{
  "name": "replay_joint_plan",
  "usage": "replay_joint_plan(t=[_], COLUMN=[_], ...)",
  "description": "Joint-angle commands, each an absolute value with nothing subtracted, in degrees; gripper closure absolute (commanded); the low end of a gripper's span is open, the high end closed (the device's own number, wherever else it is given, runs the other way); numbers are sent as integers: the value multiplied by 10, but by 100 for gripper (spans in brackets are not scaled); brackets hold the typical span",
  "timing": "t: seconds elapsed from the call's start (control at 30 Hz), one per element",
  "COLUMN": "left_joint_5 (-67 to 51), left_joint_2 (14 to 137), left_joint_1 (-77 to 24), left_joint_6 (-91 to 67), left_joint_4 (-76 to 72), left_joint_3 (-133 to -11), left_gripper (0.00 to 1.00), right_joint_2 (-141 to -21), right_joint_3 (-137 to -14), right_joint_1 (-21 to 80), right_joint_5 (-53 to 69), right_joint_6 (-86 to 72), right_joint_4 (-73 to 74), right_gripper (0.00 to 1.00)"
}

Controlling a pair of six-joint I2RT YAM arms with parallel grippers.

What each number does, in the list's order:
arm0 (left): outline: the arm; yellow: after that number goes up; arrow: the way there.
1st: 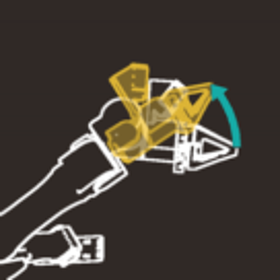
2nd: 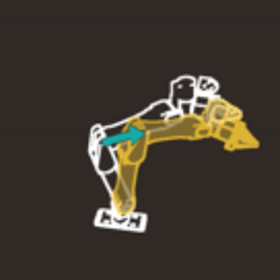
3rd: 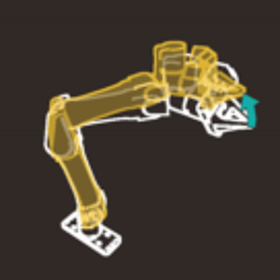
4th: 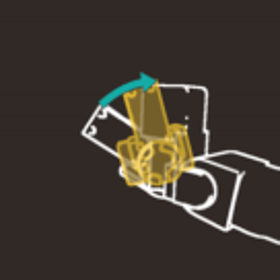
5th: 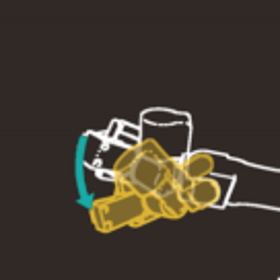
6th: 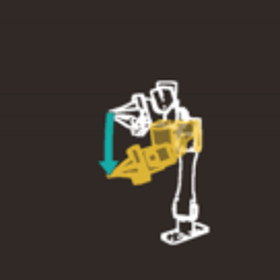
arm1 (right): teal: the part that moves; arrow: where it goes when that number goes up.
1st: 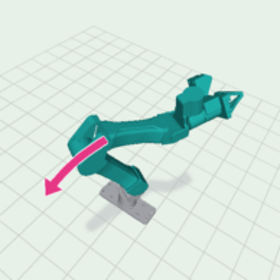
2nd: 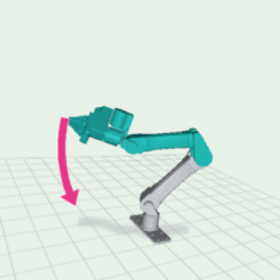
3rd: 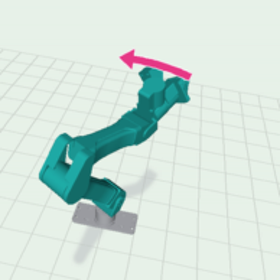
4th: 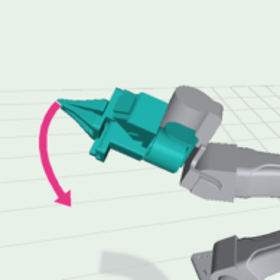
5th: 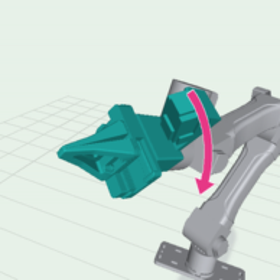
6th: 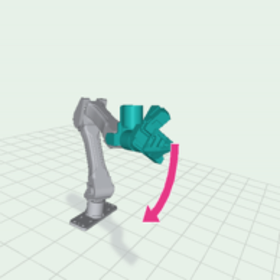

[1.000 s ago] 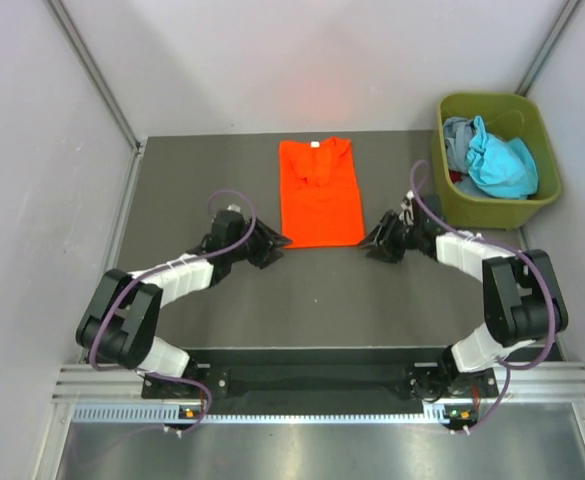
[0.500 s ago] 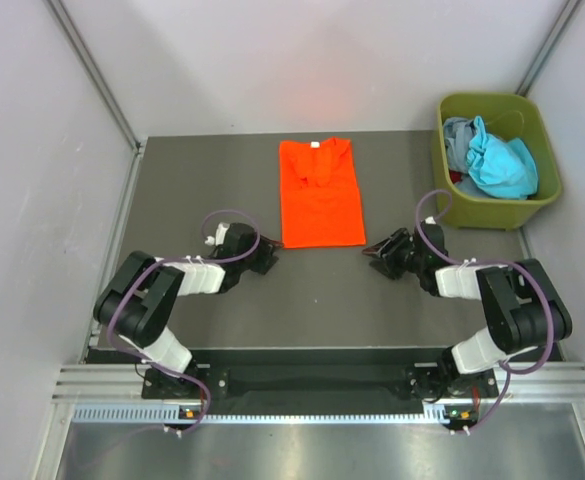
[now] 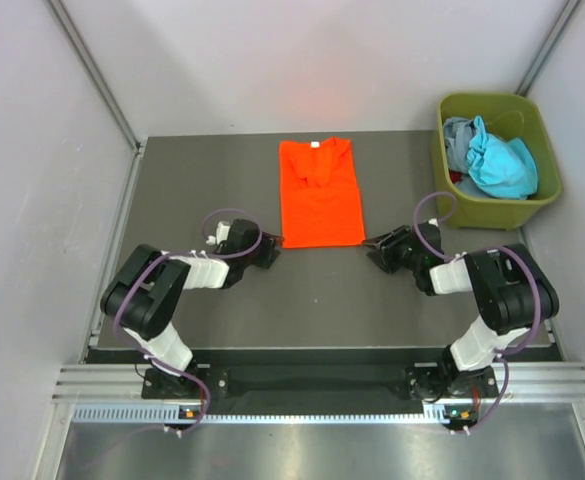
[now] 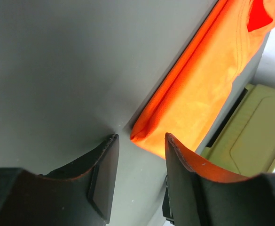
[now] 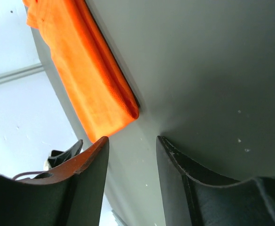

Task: Fold and stack the t-shirts
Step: Fold the tshirt

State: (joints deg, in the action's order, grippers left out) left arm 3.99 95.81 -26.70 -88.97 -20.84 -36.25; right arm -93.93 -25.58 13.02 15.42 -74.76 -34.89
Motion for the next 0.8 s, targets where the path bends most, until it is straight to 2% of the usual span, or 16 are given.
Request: replay_joint_plan(t=[0.0, 0.47, 0.77], left_joint_5=[58, 69, 71], left_joint_2=[969, 997, 1015], left_joint_1=[-275, -289, -289], left_joint_6=[-896, -966, -976], left_joint_4=[-135, -119, -132], left_joint_3=[-388, -387, -391], left_gripper=[51, 56, 63], right_joint_2=[-951, -990, -1011], right_joint_3=[-261, -287, -308], right_joint_1=[142, 156, 156], right_joint_5=[129, 101, 91], right_joint_6=[-771, -785, -790], right_joint_4=[-357, -328, -309], right_gripper=[55, 58, 59])
